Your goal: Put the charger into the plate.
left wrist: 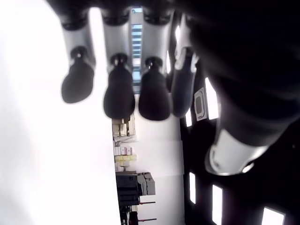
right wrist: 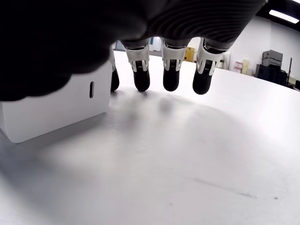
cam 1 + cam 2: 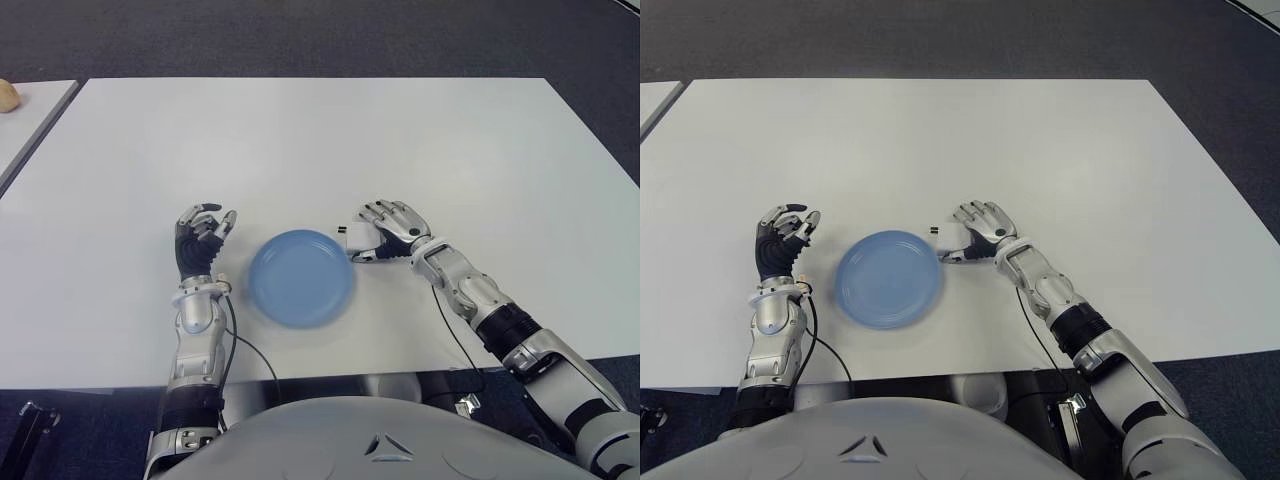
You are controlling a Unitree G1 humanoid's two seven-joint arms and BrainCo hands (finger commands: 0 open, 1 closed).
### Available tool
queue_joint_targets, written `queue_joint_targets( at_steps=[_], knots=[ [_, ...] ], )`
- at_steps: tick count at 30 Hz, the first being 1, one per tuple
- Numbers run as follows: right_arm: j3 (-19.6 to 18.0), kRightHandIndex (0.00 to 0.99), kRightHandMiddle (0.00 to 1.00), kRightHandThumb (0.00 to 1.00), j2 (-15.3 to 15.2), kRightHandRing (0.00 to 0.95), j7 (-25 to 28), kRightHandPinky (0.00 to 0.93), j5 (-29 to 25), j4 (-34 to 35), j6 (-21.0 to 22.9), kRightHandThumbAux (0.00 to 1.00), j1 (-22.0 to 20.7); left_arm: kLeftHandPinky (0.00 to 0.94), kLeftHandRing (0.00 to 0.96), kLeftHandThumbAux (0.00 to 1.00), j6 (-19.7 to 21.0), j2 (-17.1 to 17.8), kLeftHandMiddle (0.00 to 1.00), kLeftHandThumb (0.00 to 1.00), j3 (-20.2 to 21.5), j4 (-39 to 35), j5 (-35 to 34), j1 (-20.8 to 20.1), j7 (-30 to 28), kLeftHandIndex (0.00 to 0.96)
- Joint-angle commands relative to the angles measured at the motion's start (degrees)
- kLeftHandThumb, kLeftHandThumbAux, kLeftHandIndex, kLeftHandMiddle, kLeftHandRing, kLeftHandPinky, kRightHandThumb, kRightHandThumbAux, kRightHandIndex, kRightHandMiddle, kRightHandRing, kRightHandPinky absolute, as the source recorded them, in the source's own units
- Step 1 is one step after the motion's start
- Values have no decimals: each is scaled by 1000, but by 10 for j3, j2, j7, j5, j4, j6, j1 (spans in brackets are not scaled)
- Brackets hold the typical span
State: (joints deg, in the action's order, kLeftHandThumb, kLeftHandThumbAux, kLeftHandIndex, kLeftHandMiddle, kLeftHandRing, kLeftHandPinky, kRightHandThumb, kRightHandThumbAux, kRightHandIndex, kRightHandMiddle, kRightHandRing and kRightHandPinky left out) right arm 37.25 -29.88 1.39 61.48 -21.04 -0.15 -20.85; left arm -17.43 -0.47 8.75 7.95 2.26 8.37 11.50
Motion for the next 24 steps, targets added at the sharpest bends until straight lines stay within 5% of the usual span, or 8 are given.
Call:
queue_joint_targets(
  at_steps=[1, 15, 24],
  knots=[
    [9, 0, 0, 414, 6, 0, 15, 0, 2, -34, -2, 122, 3, 742, 748, 720, 4, 5, 776, 708, 1, 0, -2, 6, -7, 439],
    [13, 0, 0, 404, 15, 0, -9, 0, 1, -102, -12, 142, -25, 740, 747, 720, 2, 8, 773, 708, 3, 5, 8, 2, 2, 439],
    [18, 0, 0, 378, -5, 0, 12, 0, -4, -101, -50, 251, -45, 739, 746, 720, 2, 6, 774, 708, 5, 4, 4, -1, 3, 439]
  ],
)
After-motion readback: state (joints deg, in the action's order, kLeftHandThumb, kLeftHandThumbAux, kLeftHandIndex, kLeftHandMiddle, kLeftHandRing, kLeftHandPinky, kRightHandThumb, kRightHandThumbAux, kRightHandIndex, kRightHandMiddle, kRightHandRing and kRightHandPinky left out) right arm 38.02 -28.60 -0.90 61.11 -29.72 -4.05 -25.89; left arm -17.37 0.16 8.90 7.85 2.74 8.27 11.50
